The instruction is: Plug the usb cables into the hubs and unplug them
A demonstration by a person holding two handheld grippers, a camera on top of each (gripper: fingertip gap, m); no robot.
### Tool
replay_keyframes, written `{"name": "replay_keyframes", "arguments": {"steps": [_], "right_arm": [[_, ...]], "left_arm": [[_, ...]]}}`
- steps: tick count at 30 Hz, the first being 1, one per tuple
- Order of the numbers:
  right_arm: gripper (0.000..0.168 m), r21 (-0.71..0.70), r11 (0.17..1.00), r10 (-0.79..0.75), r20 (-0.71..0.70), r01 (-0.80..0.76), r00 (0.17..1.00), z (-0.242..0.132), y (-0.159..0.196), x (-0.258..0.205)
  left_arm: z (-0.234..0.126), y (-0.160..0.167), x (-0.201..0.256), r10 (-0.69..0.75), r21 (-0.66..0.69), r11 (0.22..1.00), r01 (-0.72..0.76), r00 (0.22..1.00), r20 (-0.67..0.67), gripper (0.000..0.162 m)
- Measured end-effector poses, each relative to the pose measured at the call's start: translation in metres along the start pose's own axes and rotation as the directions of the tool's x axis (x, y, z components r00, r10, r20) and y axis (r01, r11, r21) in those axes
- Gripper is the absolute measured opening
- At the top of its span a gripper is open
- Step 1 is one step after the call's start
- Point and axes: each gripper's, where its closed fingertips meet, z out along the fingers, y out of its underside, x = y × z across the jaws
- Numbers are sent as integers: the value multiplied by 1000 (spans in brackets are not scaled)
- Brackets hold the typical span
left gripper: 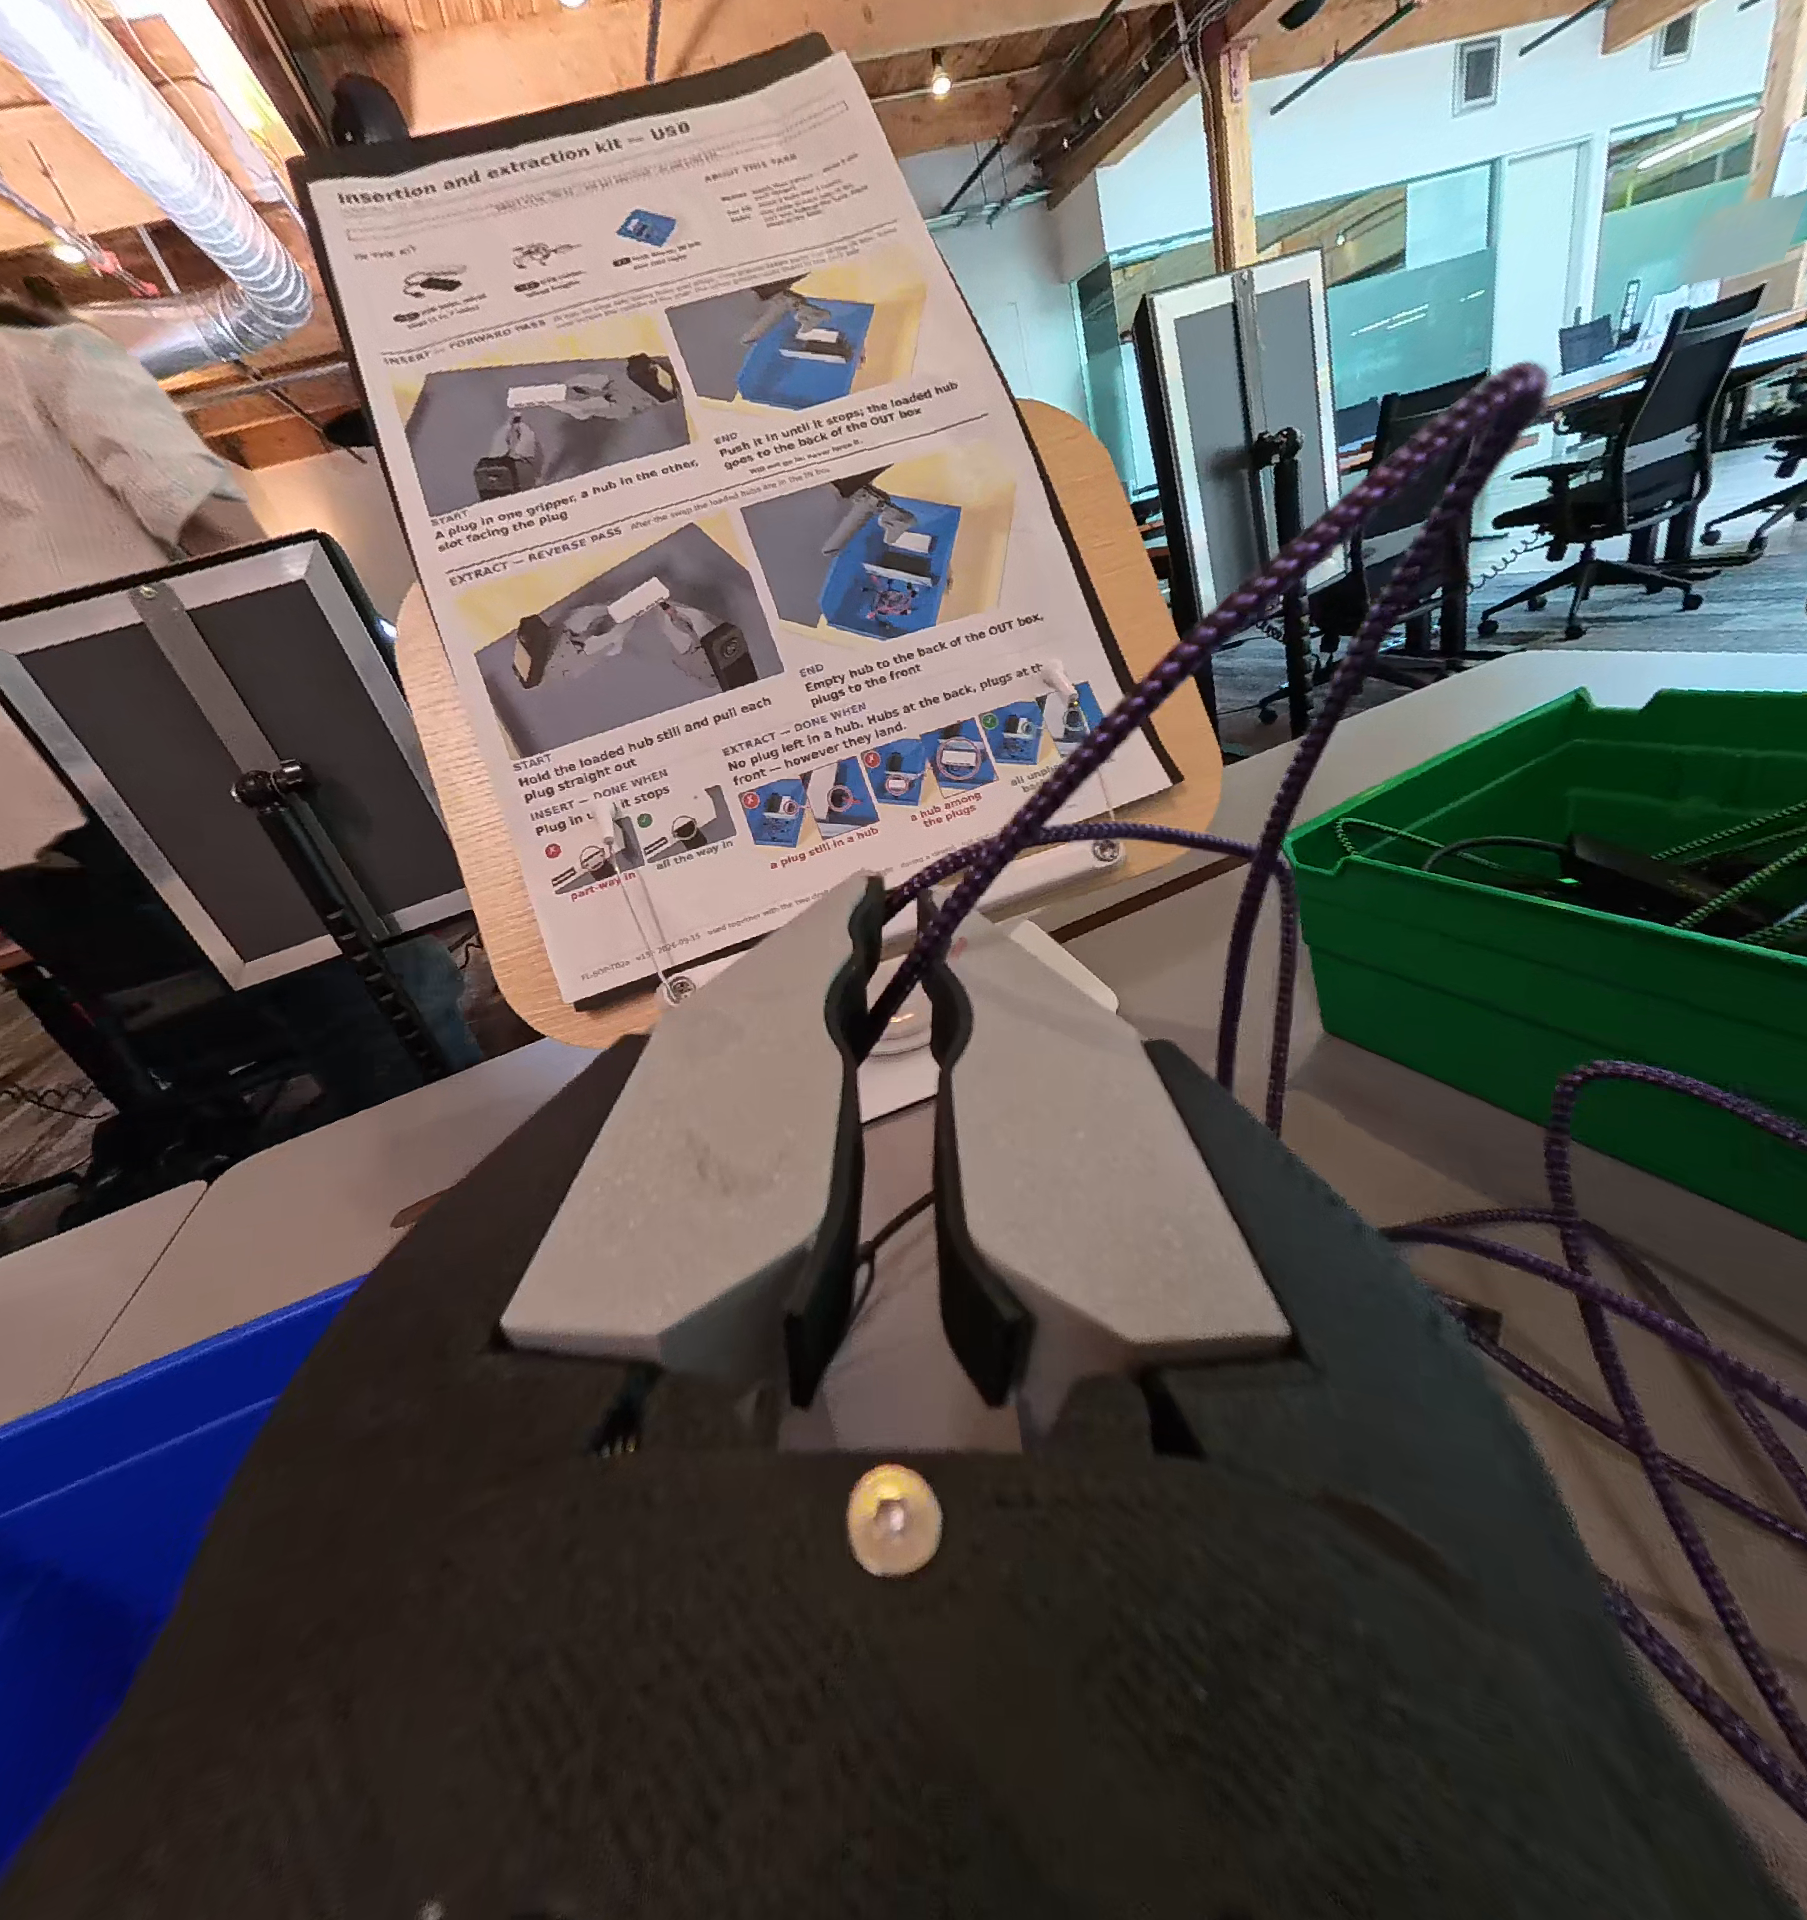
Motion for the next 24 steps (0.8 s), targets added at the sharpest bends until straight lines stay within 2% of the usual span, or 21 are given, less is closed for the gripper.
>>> {"name": "replay_keyframes", "arguments": {"steps": [2,3,4,5,6,10,12,16,18,21,22,24], "right_arm": [[43,-33,997,-73,59,75,996,25,-4,-19],[36,-18,992,-119,96,122,988,33,-10,-34],[26,-16,982,-185,81,187,979,38,-14,-40],[35,-16,967,-252,27,253,967,40,-19,-41],[36,-9,952,-306,-3,306,952,39,-24,-45],[29,-4,911,-412,-62,413,909,23,-41,-53],[30,22,936,-351,-34,352,936,16,-49,-58],[31,89,985,-158,137,146,978,8,-62,-89],[30,93,990,-115,122,104,986,11,-61,-92],[25,80,996,-45,173,31,984,23,-53,-108],[23,58,998,-44,154,35,987,30,-48,-109],[32,36,998,-54,57,52,997,45,-41,-100]], "left_arm": [[1,1,1,-7,-2,1000,7,1000,-9,2],[1,1,1,-7,-2,1000,7,1000,-8,2],[0,0,1,-6,0,1000,6,1000,-6,2],[0,-1,0,-6,4,1000,6,1000,-1,2],[-1,-2,-2,-9,12,1000,9,1000,5,2],[-4,-9,-6,-30,38,999,29,1000,10,2],[-6,-13,-7,-43,54,998,43,999,5,2],[-13,-22,-11,-55,91,994,53,998,12,2],[-15,-25,-15,-68,104,992,66,998,17,3],[-15,-23,-18,-99,104,990,98,995,7,3],[-14,-22,-18,-110,101,989,109,994,0,3],[-14,-23,-17,-119,104,987,119,993,-9,3]]}}
